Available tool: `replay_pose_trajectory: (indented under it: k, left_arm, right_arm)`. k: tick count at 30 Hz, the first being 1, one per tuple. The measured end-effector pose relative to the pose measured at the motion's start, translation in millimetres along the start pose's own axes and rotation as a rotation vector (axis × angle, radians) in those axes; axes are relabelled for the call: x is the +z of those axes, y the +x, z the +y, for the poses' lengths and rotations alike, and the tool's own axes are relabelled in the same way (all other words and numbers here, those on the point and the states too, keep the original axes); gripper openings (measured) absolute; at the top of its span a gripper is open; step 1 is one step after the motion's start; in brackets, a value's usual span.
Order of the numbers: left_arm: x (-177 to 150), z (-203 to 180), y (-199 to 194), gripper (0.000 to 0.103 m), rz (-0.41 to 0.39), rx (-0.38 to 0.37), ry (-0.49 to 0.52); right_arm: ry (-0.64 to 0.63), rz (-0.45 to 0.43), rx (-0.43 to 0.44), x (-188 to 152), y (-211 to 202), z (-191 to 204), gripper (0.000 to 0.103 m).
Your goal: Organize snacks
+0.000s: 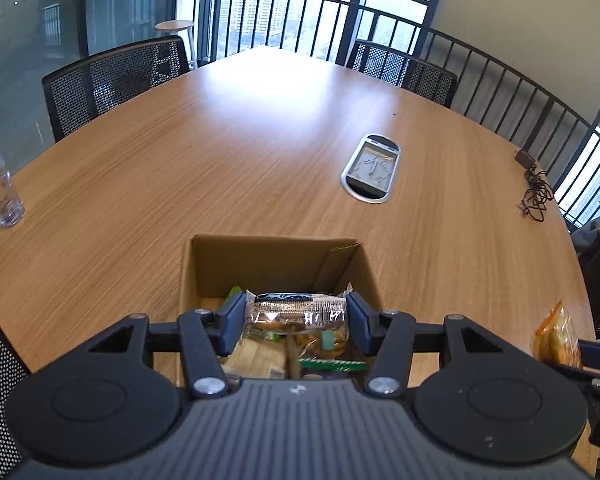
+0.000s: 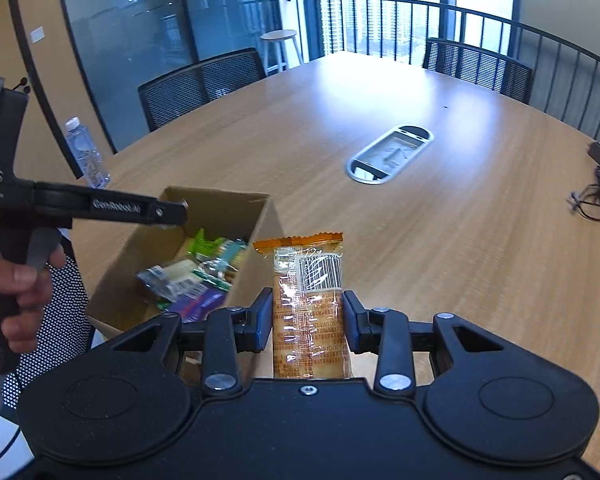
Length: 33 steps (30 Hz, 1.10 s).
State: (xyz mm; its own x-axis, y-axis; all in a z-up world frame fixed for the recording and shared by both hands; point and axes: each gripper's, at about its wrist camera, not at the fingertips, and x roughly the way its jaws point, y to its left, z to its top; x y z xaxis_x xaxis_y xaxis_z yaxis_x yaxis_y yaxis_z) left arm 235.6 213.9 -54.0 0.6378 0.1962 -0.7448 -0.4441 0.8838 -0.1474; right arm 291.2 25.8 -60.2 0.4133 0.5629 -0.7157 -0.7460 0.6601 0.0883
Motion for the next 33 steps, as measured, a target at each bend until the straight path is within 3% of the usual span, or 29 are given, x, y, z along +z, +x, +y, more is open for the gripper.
replay_pose_trajectory:
  k: [9, 14, 16, 18, 19, 23, 30, 33]
  left_arm:
    - [1, 32, -12, 0.06, 0.003, 0.02, -0.059]
    - [3, 49, -30, 0.07, -0.026, 0.028, -0.088]
    - [3, 54, -36, 0.073, -0.032, 0.03, -0.097]
    - [4, 56, -43, 0.077, -0.041, 0.038, -0.094]
    - [3, 57, -46, 0.081, -0.046, 0.043, -0.091]
    - [2, 56, -61, 0.087, -0.064, 0.035, -0.087]
    - [-7, 42, -87, 0.1, -0.09, -0.004, -0.091]
    - [-13, 33, -95, 0.102, -0.094, -0.025, -0.081]
  right_arm:
    - [-0.034, -0.01, 0.07, 20, 12, 36, 0.035]
    - [-0.035, -0.019, 0.136, 28, 19, 61, 0.035]
    - [-0.021, -0.018, 0.164, 30, 19, 68, 0.042]
    - [-0.017, -0.046, 0.146, 31, 15, 72, 0.08]
    - [-0.02, -0.063, 0.137, 31, 11, 73, 0.085]
    - [-0.003, -0.062, 0.114, 30, -3, 61, 0.087]
    - [0.012, -0.119, 0.016, 14, -58, 21, 0.103]
    - [0.017, -0.13, -0.028, 0, -80, 5, 0.103]
